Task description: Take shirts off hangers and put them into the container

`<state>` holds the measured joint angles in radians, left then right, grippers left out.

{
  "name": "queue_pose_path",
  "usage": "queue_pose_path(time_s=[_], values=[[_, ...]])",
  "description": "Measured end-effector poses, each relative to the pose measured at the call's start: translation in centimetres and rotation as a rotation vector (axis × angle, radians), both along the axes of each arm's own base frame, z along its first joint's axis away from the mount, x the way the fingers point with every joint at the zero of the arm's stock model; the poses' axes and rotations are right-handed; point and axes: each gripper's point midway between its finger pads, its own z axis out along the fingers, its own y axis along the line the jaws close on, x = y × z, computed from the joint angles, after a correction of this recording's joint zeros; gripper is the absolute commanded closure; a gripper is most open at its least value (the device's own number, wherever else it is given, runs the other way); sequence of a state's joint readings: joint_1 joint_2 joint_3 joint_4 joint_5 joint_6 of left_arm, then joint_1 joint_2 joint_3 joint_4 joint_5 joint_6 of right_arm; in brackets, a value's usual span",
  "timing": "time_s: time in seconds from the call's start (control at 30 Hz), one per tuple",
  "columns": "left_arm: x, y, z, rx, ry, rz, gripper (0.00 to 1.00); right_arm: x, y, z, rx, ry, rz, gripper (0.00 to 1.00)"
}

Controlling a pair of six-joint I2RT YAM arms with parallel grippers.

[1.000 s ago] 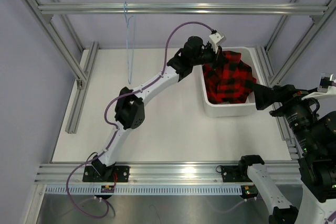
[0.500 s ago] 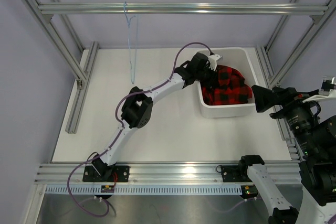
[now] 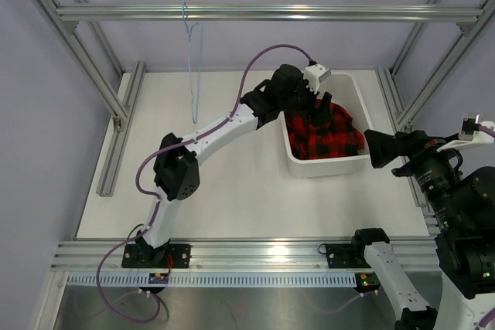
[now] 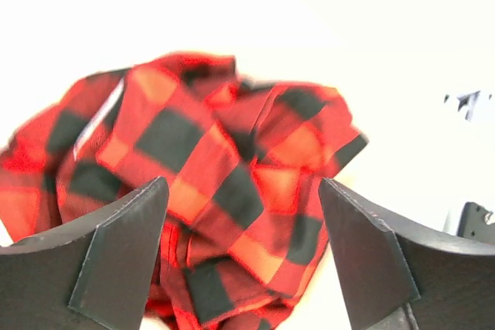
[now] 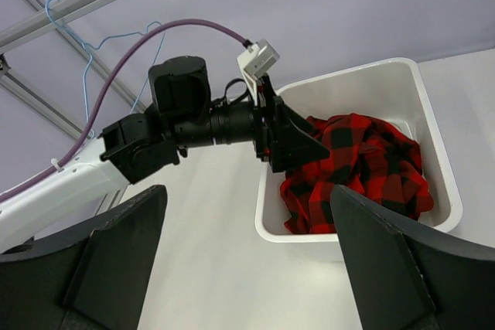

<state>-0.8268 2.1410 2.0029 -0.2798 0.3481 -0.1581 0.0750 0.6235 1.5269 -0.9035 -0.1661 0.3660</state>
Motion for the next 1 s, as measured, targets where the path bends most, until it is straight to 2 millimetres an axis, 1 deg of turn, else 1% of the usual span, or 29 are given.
queue_pose_path(time_s=[0.03, 0.07, 0.13, 0.2, 0.27, 0.33, 0.4, 0.43, 0.5, 0.57, 0.6, 0.63, 0.7, 0.73, 0.77, 0.83, 0.93, 1.0], values=[[0.0, -0.3, 0.9, -0.014, -0.019, -0.006, 0.11, -0.1, 0.0, 0.0, 0.0, -0.001, 0.003, 0.04], [-0.1, -0.5, 1.5, -0.022, -0.033, -0.014, 0.11, -0.2, 0.1, 0.0, 0.001, -0.003, 0.005, 0.04], [-0.6, -0.7, 2.1, -0.023, -0.05, -0.02, 0.11, -0.4, 0.1, 0.0, 0.001, -0.006, 0.01, 0.03], [-1.1, -0.4, 1.7, -0.005, -0.058, -0.01, 0.09, -0.4, 0.2, -0.1, 0.0, -0.005, 0.011, 0.03], [-2.2, 0.8, 0.8, 0.044, -0.058, 0.027, 0.09, -0.1, 0.2, -0.8, -0.002, 0.013, 0.012, 0.02], [-3.6, 2.4, 0.1, 0.103, -0.069, 0.088, 0.08, 0.5, 0.2, -2.1, -0.007, 0.047, 0.012, 0.0], [-5.9, 5.0, 0.3, 0.164, -0.092, 0.163, 0.07, 1.4, 0.3, -4.1, -0.015, 0.107, 0.011, 0.0], [-7.2, 6.2, 0.9, 0.179, -0.111, 0.195, 0.07, 1.9, 0.3, -5.4, -0.018, 0.145, 0.011, 0.01], [-9.9, 9.2, 3.1, 0.183, -0.15, 0.275, 0.01, 3.0, 0.4, -7.7, -0.024, 0.212, 0.012, 0.01], [-12.4, 12.0, 6.1, 0.145, -0.185, 0.353, 0.01, 4.0, 0.5, -10.0, -0.028, 0.276, 0.017, 0.0], [-13.6, 13.7, 8.0, 0.105, -0.196, 0.4, 0.01, 4.5, 0.7, -11.4, -0.029, 0.311, 0.023, 0.01], [-14.4, 15.2, 9.2, 0.069, -0.196, 0.446, 0.01, 4.9, 0.8, -12.6, -0.029, 0.342, 0.031, 0.01], [-15.4, 18.5, 10.7, 0.008, -0.183, 0.537, 0.01, 5.4, 1.2, -14.8, -0.027, 0.395, 0.051, 0.01], [-16.0, 20.2, 10.7, -0.016, -0.171, 0.58, 0.01, 5.6, 1.5, -15.5, -0.024, 0.412, 0.064, 0.01], [-16.5, 21.7, 10.3, -0.029, -0.162, 0.616, 0.01, 5.8, 1.7, -16.2, -0.022, 0.424, 0.073, 0.01], [-17.4, 24.6, 8.5, -0.033, -0.143, 0.673, 0.01, 6.0, 2.1, -16.9, -0.015, 0.435, 0.1, 0.0], [-18.4, 27.4, 5.6, -0.014, -0.122, 0.712, 0.01, 6.2, 2.9, -16.9, -0.007, 0.418, 0.14, 0.01], [-18.8, 28.9, 4.3, -0.007, -0.112, 0.735, 0.01, 6.4, 3.3, -16.3, -0.001, 0.391, 0.165, 0.01]])
